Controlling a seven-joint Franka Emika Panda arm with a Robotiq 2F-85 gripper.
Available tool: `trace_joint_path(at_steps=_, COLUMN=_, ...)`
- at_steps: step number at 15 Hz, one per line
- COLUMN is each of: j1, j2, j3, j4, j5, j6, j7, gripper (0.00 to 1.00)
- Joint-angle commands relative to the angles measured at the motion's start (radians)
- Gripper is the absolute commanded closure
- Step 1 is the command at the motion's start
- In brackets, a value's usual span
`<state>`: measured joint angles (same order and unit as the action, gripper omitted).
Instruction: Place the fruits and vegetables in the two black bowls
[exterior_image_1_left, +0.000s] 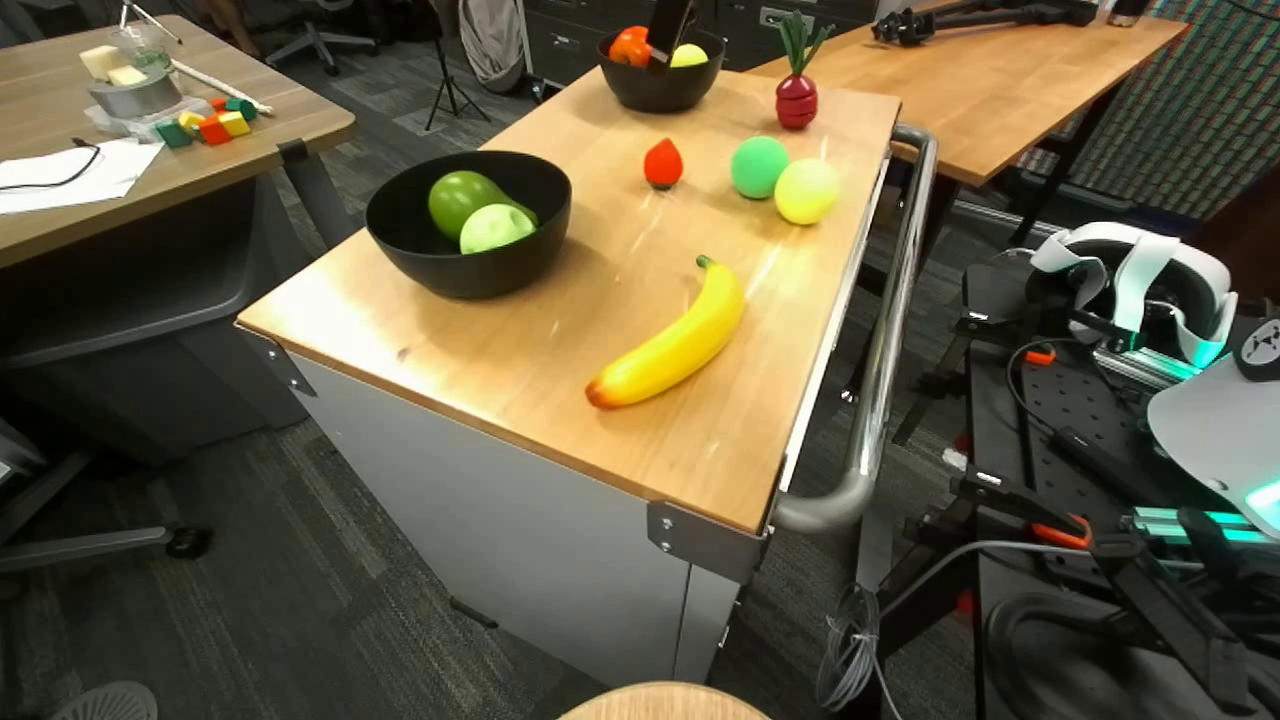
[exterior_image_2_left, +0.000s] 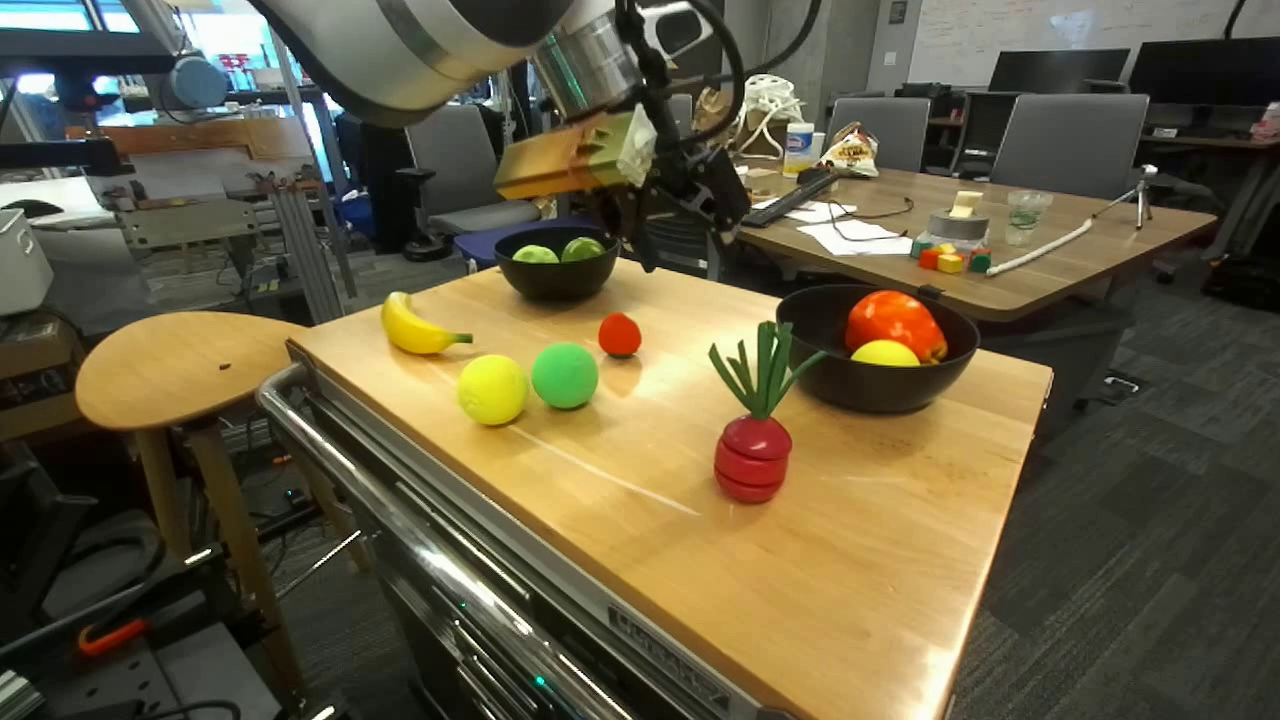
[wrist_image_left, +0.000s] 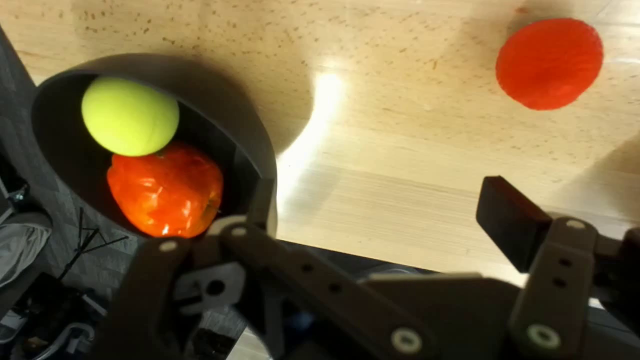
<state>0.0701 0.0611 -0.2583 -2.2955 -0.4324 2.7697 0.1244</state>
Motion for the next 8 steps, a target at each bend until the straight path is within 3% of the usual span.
trace_joint_path(at_steps=1, j1=-0.062, j2=0.040, j3=0.051, j4=-0.031, j5=0.028, j6=0.064, j7=0.079, gripper=0.00)
trace_joint_path(at_steps=2, j1=-0.068, j2=0.042, j3=0.066, j4=-0.032, j5=0.071, j6=0.015, j7=0.059, gripper=0.00)
trace_joint_path(at_steps=3, j1=-0.074, j2=0.051, j3=0.057, j4=-0.024, j5=0.023, j6=0.041, j7=0.050, gripper=0.00)
trace_joint_path(at_steps=8, j1=-0.076, j2=0.063, j3=0.070, j4=-0.027, j5=0.056, j6=0.025, j7=0.052, gripper=0.00)
